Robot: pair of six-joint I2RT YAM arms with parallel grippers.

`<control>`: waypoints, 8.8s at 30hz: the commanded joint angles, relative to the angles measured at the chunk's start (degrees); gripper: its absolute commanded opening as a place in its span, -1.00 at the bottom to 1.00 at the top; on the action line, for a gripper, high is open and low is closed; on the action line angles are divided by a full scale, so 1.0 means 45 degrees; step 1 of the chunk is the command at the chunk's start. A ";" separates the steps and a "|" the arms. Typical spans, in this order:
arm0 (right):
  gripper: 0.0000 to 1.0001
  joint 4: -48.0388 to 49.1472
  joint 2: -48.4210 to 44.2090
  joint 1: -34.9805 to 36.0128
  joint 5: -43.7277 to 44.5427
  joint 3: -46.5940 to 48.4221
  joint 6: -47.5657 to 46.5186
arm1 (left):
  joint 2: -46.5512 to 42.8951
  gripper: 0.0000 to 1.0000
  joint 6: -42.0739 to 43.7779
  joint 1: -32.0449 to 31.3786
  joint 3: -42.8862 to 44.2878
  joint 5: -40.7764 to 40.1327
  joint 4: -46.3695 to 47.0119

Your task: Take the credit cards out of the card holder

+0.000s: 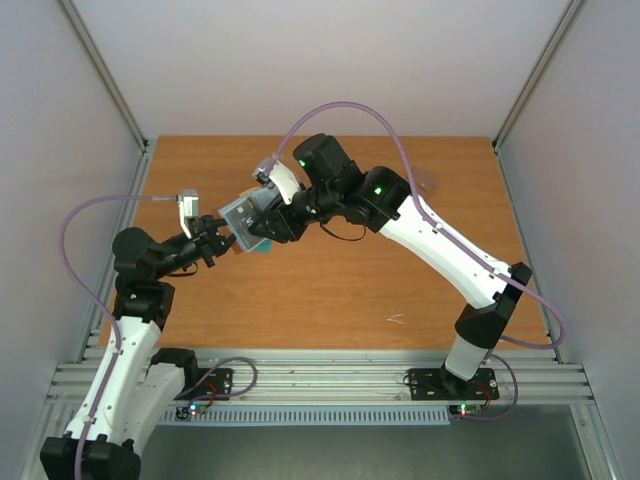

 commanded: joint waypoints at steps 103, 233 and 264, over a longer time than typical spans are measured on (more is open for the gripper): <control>-0.98 0.1207 -0.1634 -0.1382 -0.5402 -0.1087 -0.0632 | 0.0370 0.59 0.0268 -0.0231 0.0327 0.2054 0.0886; 0.50 0.0261 -0.2555 -0.3284 -0.1106 -0.2912 0.0634 | 0.0484 -0.99 2.3164 -0.0669 0.1712 -1.5524 -0.8049; -0.40 0.3472 -0.1565 -0.1980 -0.5743 -0.2293 0.1518 | -0.0319 -1.00 0.1063 0.0241 0.2099 0.0841 -0.1215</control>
